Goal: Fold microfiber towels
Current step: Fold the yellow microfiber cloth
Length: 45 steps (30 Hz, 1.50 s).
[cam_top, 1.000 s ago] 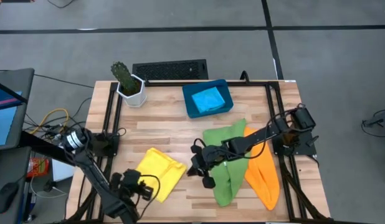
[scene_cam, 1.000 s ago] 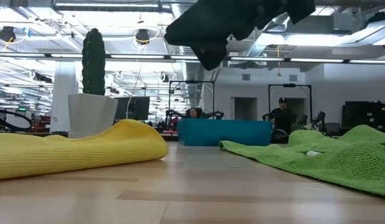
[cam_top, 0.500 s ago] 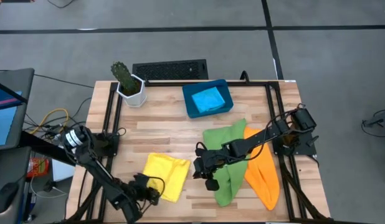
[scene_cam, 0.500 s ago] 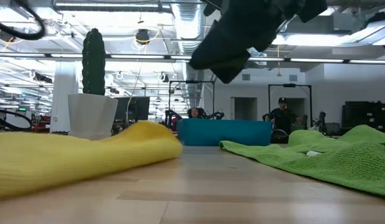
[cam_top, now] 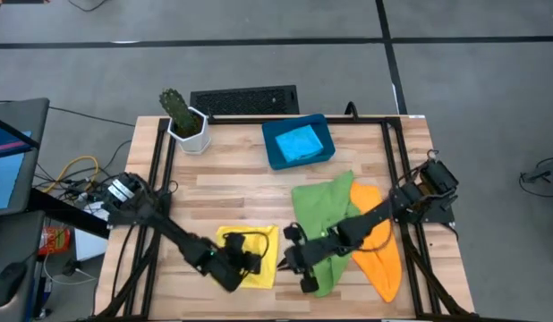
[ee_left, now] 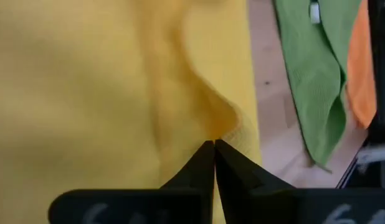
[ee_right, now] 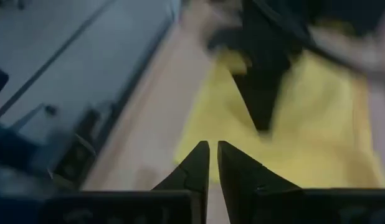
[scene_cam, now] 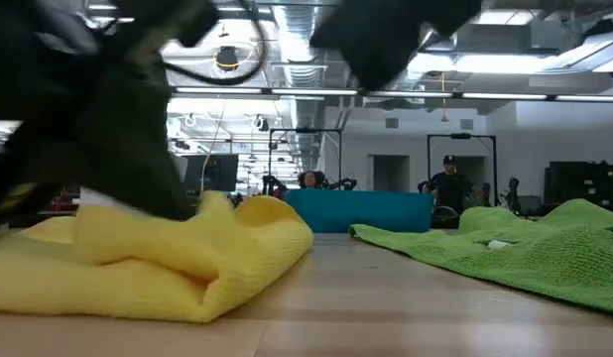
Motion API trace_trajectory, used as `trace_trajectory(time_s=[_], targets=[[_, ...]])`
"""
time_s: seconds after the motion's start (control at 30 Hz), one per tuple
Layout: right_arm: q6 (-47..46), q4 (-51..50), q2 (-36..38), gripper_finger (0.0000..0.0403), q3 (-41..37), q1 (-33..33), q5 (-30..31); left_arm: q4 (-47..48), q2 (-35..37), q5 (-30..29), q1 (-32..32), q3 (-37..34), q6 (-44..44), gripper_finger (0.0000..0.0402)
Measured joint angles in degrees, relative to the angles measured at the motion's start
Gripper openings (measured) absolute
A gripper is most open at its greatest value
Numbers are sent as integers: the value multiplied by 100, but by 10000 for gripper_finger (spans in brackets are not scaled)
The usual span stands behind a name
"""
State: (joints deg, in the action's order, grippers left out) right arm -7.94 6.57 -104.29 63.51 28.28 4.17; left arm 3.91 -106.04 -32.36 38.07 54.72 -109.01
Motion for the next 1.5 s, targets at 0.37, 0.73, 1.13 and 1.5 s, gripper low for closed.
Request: trace_trajectory(time_s=[0.37,0.73,1.13,1.5], targets=[[-367,842,-1357,43,911,304,1167,1723,1062,1480,147,2,1130,0],[-573,-1323,-2685,43,3288,146,1578,3086,1354,217,900,-302,1145,0],[-883,-2537,-2815,123,3917,255,1535,1514,1109,-297,1229,-1091,504,0],[-915,-2373,-3264,175,3901,254,1628,1129,789,-39,1120,-1091,587,0]])
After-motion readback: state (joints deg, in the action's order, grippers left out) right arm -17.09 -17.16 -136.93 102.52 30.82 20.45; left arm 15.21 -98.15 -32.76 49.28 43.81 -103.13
